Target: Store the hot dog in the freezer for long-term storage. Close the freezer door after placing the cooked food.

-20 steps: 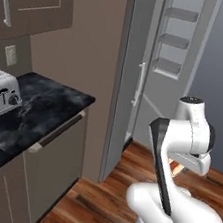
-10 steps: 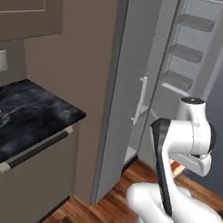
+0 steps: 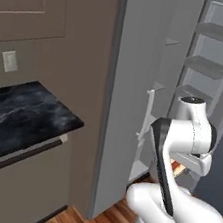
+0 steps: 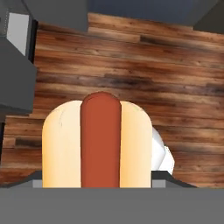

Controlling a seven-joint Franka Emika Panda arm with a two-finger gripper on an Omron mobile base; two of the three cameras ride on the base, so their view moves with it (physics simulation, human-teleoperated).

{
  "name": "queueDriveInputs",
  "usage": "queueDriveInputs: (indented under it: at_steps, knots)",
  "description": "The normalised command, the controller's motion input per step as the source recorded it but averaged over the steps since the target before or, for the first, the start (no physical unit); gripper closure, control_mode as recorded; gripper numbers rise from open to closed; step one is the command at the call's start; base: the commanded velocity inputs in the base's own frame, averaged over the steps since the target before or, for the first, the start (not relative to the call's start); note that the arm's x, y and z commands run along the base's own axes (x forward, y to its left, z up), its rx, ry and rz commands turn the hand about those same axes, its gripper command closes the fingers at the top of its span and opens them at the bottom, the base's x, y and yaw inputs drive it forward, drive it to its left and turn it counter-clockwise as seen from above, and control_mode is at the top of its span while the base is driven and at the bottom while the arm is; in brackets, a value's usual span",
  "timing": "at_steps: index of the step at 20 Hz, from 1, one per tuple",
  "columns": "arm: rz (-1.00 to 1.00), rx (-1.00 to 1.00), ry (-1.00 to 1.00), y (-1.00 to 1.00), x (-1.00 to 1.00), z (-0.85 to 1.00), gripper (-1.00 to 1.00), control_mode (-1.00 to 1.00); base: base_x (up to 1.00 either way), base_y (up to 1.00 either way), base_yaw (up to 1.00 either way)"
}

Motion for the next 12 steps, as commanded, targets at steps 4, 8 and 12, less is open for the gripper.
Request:
queueDriveInputs:
  at_steps: [4,8,12]
  knots:
    - [0.0,0.0,0.0,0.0,0.0,0.0,1.0,1.0,0.26,-0.76,0.39]
    - [0.0,0.0,0.0,0.0,0.0,0.0,1.0,1.0,0.11,-0.72,0.41]
    - [0.0,0.0,0.0,0.0,0.0,0.0,1.0,1.0,0.05,-0.67,0.4]
